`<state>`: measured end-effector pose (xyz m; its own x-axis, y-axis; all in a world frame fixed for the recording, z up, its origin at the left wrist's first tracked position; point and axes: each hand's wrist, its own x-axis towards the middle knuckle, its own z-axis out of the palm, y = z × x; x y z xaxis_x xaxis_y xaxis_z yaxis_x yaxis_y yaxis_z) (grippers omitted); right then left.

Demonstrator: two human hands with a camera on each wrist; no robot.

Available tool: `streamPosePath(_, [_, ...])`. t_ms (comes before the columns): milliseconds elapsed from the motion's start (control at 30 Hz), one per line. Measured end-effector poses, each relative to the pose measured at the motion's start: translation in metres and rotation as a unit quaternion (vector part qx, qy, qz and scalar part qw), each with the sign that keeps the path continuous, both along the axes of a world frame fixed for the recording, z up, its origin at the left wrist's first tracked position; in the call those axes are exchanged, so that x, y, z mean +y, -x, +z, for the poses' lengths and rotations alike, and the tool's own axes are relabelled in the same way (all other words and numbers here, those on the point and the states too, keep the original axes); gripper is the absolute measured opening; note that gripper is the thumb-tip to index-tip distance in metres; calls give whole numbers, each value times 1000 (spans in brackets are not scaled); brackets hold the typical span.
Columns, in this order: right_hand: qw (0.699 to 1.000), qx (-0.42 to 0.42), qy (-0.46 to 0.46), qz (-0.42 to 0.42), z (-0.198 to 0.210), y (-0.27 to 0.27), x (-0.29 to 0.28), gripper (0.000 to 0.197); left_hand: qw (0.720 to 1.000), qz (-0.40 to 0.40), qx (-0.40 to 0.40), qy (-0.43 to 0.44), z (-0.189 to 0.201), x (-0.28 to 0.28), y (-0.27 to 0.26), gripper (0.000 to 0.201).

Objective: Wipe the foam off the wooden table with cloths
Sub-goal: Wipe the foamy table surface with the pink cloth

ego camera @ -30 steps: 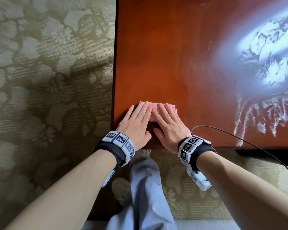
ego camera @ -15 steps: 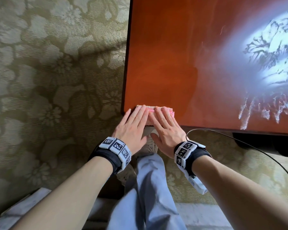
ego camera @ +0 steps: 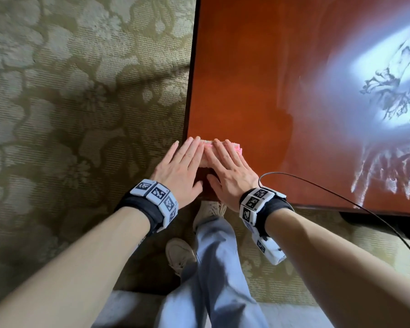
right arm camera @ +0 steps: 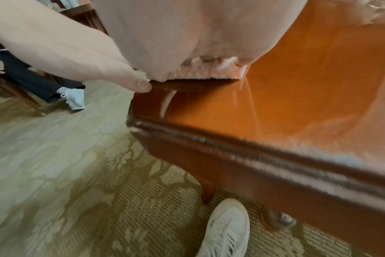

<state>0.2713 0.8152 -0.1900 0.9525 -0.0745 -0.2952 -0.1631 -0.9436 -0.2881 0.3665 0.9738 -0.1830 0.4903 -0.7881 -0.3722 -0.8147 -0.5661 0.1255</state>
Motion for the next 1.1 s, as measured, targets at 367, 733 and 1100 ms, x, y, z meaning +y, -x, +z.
streamPosePath(367, [999, -5, -8, -34, 1, -114, -75, 66, 1000, -7, -10, 11, -4, -81, -115, 89])
streamPosePath(733, [999, -8, -18, -35, -3, -240, -175, 66, 1000, -3, 5, 4, -4, -180, -243, 88])
streamPosePath(1100, [1000, 8, -18, -19, 1, -332, -238, 67, 1000, 10, -1, -20, 5, -245, -329, 87])
